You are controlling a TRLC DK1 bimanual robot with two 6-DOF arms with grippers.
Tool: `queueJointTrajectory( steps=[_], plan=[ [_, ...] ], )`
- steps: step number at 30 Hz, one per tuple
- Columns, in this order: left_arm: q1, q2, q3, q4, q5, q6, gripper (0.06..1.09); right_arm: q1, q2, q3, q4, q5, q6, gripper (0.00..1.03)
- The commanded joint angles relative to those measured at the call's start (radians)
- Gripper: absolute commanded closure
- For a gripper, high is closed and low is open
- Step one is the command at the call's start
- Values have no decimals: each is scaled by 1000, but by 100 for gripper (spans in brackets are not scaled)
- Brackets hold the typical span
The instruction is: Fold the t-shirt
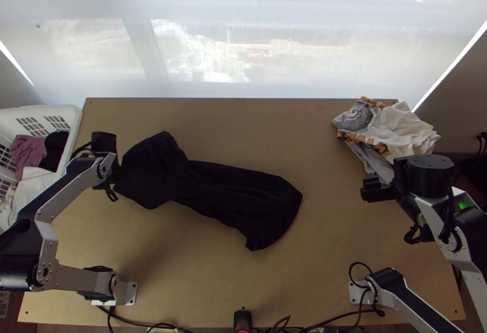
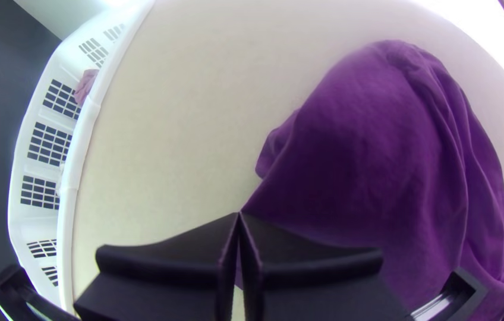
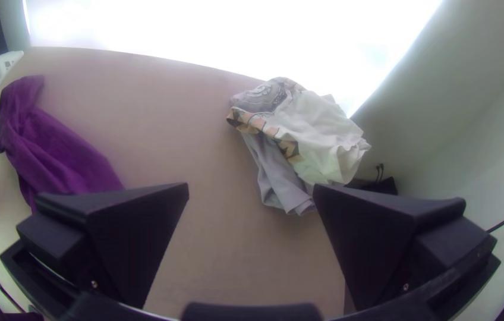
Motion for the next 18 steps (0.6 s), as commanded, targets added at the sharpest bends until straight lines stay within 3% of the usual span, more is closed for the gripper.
queueJointTrajectory(
  steps=[1, 11, 18],
  plan=[
    [-1, 9, -1, 9, -1, 5, 105, -1, 9, 4, 4, 0, 1, 5],
    [1, -3, 4, -3, 2, -10, 105, -4, 7, 4, -1, 0, 1, 5],
    [78, 7, 51, -67, 128, -62, 105, -7, 4, 3, -6, -1, 1, 5]
  ],
)
